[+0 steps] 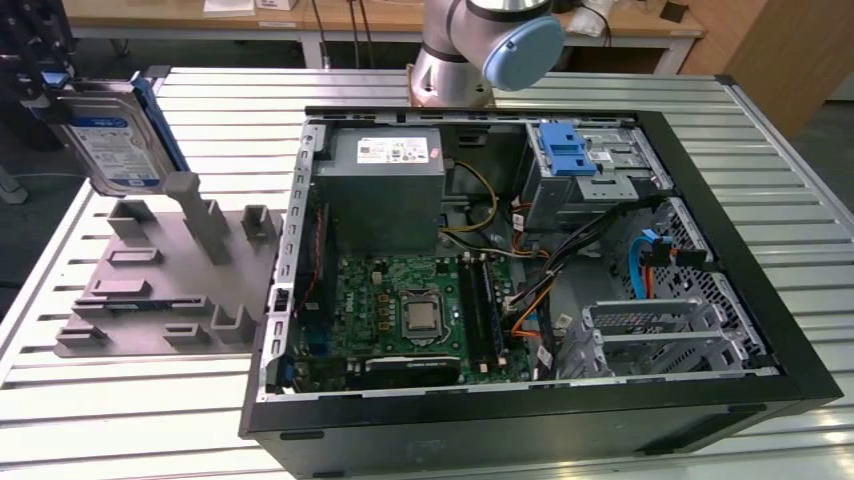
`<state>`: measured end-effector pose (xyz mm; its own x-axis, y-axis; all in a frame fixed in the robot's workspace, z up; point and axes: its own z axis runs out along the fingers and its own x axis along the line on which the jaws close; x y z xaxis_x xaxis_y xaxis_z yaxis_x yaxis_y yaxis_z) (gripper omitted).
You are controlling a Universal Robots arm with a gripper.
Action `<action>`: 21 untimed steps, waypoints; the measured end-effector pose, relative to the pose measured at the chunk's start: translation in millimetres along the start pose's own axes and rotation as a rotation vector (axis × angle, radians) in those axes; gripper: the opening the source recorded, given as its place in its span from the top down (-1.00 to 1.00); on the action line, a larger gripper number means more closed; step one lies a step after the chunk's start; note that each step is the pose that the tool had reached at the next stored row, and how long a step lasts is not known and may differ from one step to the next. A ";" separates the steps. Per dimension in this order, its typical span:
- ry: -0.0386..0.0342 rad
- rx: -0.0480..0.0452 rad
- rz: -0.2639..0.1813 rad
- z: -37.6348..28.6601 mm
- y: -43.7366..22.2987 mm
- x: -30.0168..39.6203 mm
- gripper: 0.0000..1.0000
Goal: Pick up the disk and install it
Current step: 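Pick up the disk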
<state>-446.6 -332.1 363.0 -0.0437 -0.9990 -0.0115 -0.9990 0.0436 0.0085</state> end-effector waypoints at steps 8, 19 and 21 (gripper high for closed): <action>-0.0002 0.0001 0.000 -5.2 0.0 -0.1 0.27; -0.0012 0.0001 0.000 -12.1 0.1 -0.1 0.27; -0.0012 0.0000 0.000 -13.6 0.1 -0.2 0.27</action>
<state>-446.6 -332.1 376.6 -0.0437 -0.9990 -0.0127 -0.9990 0.0436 0.0084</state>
